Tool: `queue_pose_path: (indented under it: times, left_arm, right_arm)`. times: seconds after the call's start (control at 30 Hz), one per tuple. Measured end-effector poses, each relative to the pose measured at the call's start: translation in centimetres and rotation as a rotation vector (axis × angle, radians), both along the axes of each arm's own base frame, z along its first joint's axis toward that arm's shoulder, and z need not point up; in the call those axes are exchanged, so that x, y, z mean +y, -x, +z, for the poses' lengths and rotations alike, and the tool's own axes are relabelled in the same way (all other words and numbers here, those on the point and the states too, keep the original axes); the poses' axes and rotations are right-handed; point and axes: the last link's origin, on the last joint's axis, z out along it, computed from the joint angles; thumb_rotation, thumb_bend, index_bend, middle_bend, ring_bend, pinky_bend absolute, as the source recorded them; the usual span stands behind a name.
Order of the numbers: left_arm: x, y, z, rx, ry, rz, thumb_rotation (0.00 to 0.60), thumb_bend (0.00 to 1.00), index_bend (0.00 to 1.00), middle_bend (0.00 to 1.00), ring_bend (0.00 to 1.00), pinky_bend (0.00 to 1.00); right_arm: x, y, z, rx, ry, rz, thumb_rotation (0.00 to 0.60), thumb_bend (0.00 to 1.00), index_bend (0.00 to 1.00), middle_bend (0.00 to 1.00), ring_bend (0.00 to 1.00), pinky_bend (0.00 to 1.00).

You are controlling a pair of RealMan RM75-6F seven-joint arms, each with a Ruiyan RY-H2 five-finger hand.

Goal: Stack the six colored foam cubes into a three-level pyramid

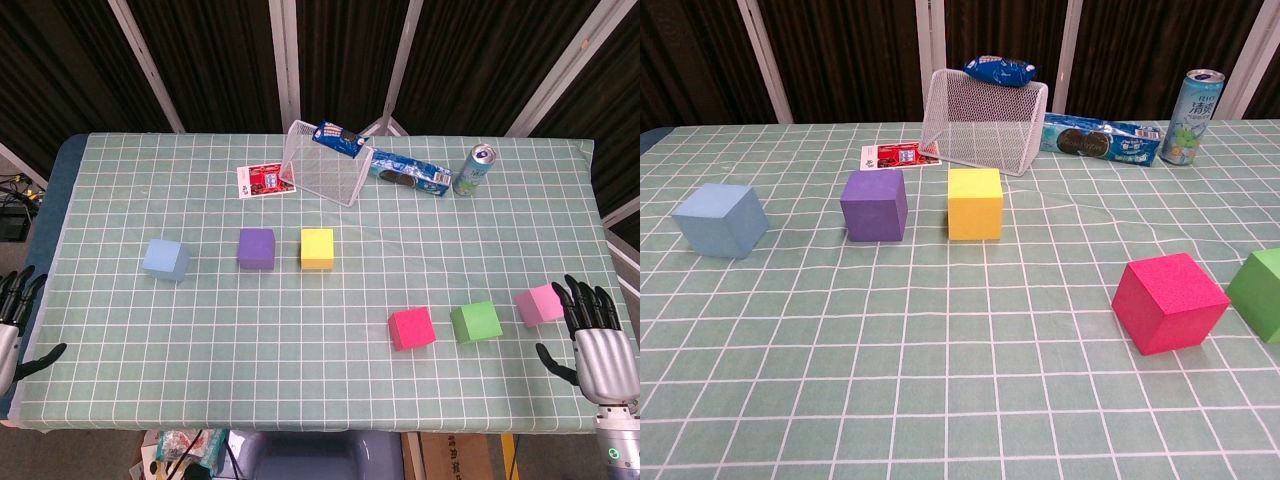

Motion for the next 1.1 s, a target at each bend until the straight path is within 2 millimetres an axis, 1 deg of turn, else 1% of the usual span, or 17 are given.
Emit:
queue_pose_path:
  times: [0.5,0.87,1.1]
  left_arm:
    - [-0.28,0.33,0.30,-0.016,-0.002,0.021,0.600,0.00,0.00,0.00,0.00,0.02]
    - [-0.07,0.28,0.15,-0.022,0.002,0.031,0.600,0.00,0.00,0.00,0.00,0.02]
    - [0.48,0.35,-0.32,-0.030,0.013,0.050,0.600,0.00,0.00,0.00,0.00,0.02]
  right_arm:
    - [-0.04,-0.14,-0.34,0.000,-0.014,-0.001,0.600,0.31,0.00,0.00,0.00,0.00]
    - [-0.32,-0.04,-0.58,-0.001,-0.022,-0.015,0.600,0.31,0.00,0.00,0.00,0.00]
    - [-0.86,0.05,-0.69,-0.014,0.003,-0.017,0.600,0.31,0.00,0.00,0.00,0.00]
